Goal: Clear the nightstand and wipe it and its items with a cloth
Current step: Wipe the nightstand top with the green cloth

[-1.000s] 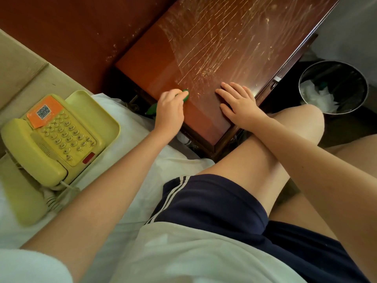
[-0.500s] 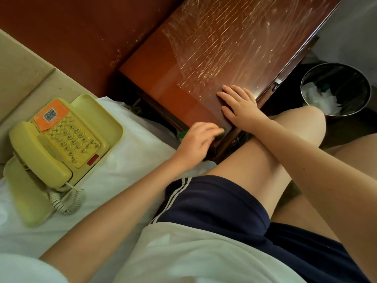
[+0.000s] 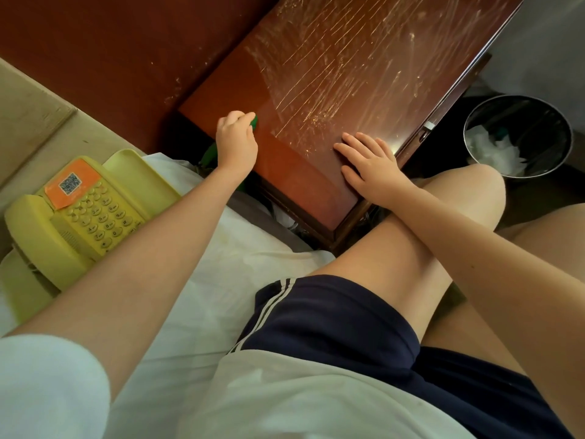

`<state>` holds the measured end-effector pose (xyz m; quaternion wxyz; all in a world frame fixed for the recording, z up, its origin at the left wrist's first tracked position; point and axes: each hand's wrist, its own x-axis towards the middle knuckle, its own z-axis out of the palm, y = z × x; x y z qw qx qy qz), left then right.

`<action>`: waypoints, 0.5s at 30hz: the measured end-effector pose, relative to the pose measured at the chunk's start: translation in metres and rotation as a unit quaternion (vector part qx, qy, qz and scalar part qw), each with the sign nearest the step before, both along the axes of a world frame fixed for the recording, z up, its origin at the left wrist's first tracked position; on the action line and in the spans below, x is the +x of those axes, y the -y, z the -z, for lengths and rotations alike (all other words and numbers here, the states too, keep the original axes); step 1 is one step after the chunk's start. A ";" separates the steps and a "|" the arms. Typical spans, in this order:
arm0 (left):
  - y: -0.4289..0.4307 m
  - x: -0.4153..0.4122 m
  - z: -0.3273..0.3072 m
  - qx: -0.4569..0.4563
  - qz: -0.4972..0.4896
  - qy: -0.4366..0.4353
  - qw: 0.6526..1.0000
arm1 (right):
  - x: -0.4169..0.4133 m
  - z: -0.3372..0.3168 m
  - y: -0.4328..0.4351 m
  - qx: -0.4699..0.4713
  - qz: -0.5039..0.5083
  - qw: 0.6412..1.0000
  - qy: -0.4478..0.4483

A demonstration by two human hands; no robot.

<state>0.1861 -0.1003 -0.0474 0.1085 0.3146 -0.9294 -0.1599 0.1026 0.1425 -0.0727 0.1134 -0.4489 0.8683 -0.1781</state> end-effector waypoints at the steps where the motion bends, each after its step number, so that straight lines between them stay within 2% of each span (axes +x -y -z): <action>1: -0.002 0.001 0.001 -0.007 0.010 0.001 1.000 | 0.000 0.000 0.000 0.000 0.000 1.000 -0.001; 7: -0.009 0.006 0.002 -0.022 0.077 0.014 0.997 | 0.000 0.002 -0.001 0.009 -0.002 1.000 0.000; 15: -0.061 0.027 0.007 -0.023 0.190 -0.022 0.981 | 0.000 -0.001 0.000 0.004 0.003 1.000 0.005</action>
